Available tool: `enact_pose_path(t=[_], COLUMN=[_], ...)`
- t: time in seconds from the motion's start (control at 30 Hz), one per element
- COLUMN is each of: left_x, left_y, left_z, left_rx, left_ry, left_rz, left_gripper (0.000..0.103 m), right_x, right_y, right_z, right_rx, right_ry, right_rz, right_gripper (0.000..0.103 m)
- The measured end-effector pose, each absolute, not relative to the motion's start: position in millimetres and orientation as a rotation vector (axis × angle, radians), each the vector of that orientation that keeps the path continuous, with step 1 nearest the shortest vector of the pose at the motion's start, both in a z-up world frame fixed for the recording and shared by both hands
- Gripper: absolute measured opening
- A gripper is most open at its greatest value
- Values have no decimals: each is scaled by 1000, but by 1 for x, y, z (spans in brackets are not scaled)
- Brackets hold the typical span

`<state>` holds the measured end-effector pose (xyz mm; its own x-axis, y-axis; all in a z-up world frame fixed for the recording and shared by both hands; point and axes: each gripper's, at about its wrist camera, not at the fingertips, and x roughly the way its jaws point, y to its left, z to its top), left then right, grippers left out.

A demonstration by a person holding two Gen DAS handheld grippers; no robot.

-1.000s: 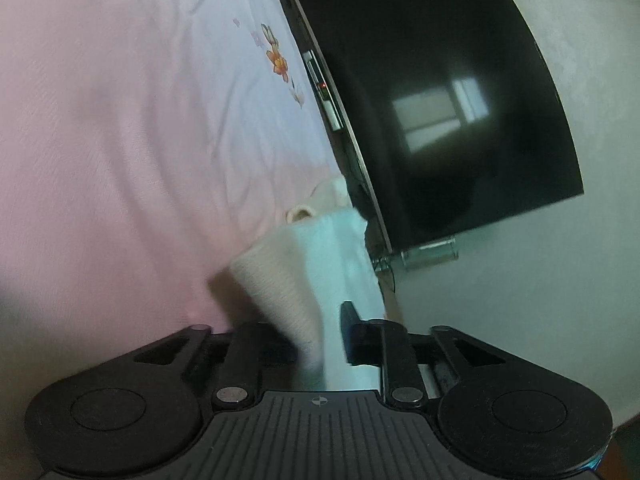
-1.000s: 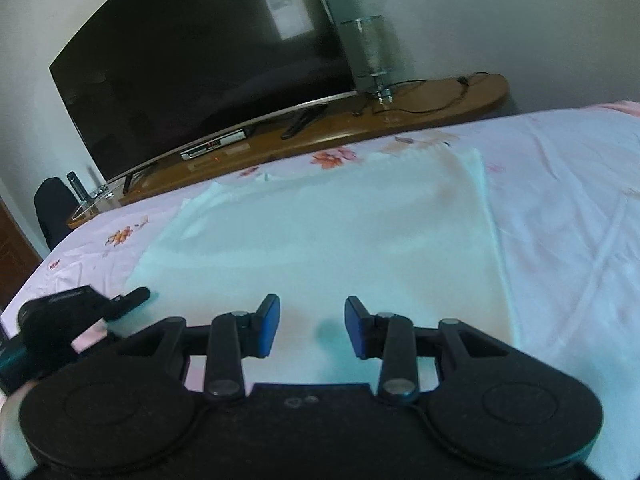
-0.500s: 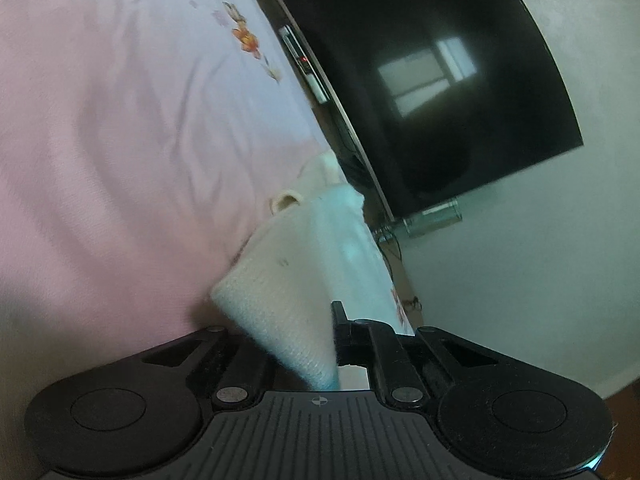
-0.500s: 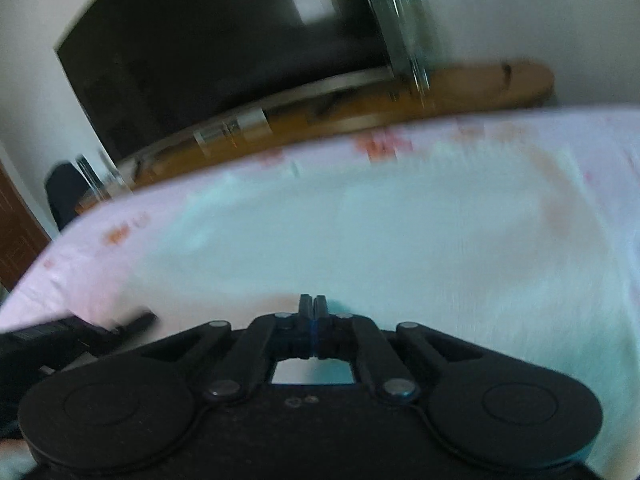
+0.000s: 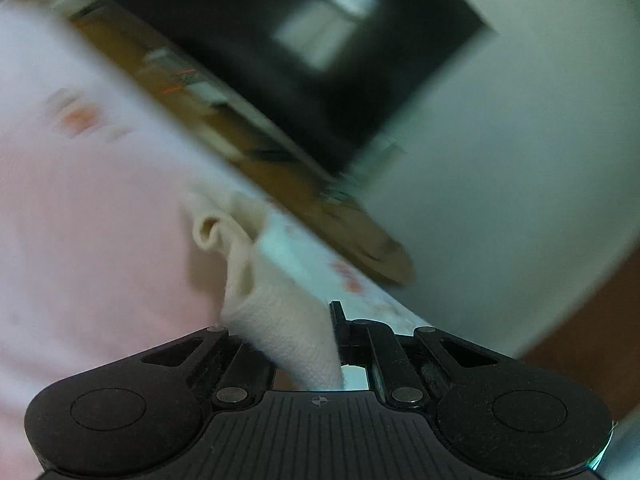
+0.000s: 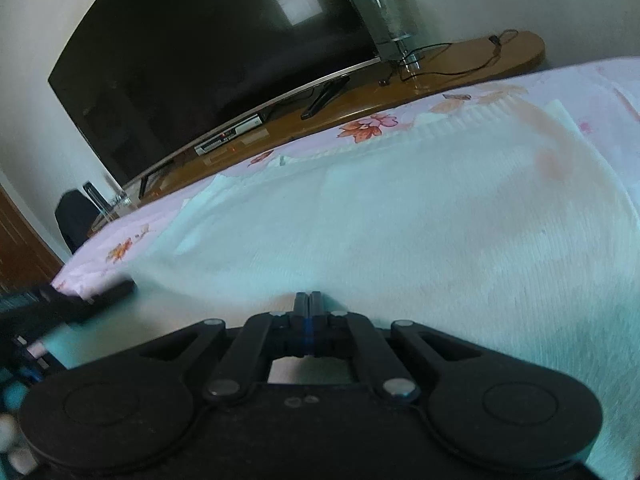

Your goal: Fold small clothes

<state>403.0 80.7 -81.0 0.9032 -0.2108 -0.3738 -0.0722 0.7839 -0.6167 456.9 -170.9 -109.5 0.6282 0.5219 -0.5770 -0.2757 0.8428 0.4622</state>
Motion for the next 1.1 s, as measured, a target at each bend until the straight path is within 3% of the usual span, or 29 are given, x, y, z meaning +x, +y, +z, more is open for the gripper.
enact_pose_path(t=[0.17, 0.23, 0.33, 0.4, 0.43, 0.47, 0.53, 0.73, 0.93, 1.1], left_x=[432, 442, 453, 461, 460, 451, 433, 424, 449, 453], left_y=[15, -11, -55, -83, -98, -109, -111, -33, 35, 41], left_z=[-31, -30, -47, -71, -79, -81, -71, -48, -76, -97], left_rx=[-410, -354, -295, -266, -221, -188, -203, -441, -507, -454], left_ry=[511, 557, 644, 755, 804, 823, 752, 612, 703, 756], left_rz=[-292, -370, -462, -499, -480, -475, -533, -402, -224, -188], left_gripper=[8, 8, 8, 9, 24, 52, 77, 77, 77, 77], right_x=[455, 447, 429, 415, 410, 405, 397, 397, 439, 466], right_y=[-195, -224, -279, -316, -330, -344, -367, -375, -342, -317], right_z=[-105, -99, -90, -85, -84, -83, -79, -70, -61, -73], right_rx=[458, 550, 646, 691, 711, 730, 743, 716, 617, 537], right_ry=[769, 740, 691, 658, 653, 652, 640, 621, 646, 781], right_rz=[416, 351, 249, 203, 188, 175, 161, 194, 270, 278], right_gripper=[0, 8, 13, 24, 27, 32, 35, 39, 39, 39])
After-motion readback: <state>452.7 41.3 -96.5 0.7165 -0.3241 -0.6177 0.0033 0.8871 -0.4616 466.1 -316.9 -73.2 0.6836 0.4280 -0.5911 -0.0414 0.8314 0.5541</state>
